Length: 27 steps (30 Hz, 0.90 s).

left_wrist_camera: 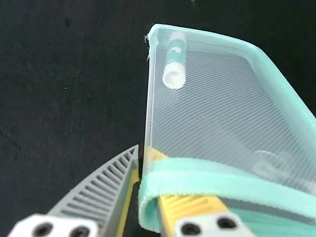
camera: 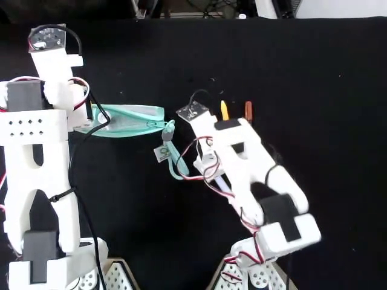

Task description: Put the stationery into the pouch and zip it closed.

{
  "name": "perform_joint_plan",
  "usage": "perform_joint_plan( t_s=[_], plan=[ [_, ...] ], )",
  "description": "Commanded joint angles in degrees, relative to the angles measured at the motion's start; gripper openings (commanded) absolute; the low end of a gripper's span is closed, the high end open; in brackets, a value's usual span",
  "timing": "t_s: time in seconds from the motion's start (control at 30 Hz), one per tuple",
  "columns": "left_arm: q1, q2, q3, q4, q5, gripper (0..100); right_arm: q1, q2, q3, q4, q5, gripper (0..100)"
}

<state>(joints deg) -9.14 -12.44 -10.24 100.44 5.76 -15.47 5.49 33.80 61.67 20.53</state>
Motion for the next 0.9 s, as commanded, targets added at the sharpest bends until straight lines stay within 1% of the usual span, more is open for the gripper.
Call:
perform_joint_plan(
  t_s=[0.0,0.07,0.1,0.2,0.23,0.33,0.43,0.57,0.63,0.77,0.87],
  plan=[
    [-0.7,0.2,0.2,-0.6,-0.2,3,-0.7,2.9,-3.3,0.1,0.5,17.3],
    [-0.7,0.2,0.2,-0.6,-0.2,3,-0.8,3.6,-3.4,0.1,0.5,16.1],
    [-0.7,0.2,0.2,-0.6,-0.2,3,-0.8,3.7,-3.4,0.0,0.5,13.2],
    [-0.7,0.2,0.2,-0.6,-0.2,3,-0.8,3.7,-3.4,0.0,0.5,0.6],
    [-0.7,0.2,0.2,-0.6,-0.2,3,-0.7,3.7,-3.2,0.0,0.5,1.8],
    [-0.7,0.2,0.2,-0.6,-0.2,3,-0.7,3.5,-3.1,0.5,0.4,1.3],
    [-0.8,0.2,0.2,-0.6,-0.2,3,-0.7,-1.0,-1.5,0.6,0.4,1.2],
    [-0.7,0.2,0.2,-0.6,-0.3,3,-0.7,-16.7,1.9,3.8,0.4,1.2],
    [-0.6,0.2,0.2,-0.6,-0.3,3,-0.4,-27.6,2.5,5.2,0.4,1.2],
    [-0.6,0.2,0.2,-0.6,-0.3,3,-1.2,-49.6,2.9,4.2,-0.4,1.2],
    [-0.6,0.2,0.2,-0.6,-0.3,3,-5.0,-64.5,2.7,1.1,-5.2,1.2]
  ],
)
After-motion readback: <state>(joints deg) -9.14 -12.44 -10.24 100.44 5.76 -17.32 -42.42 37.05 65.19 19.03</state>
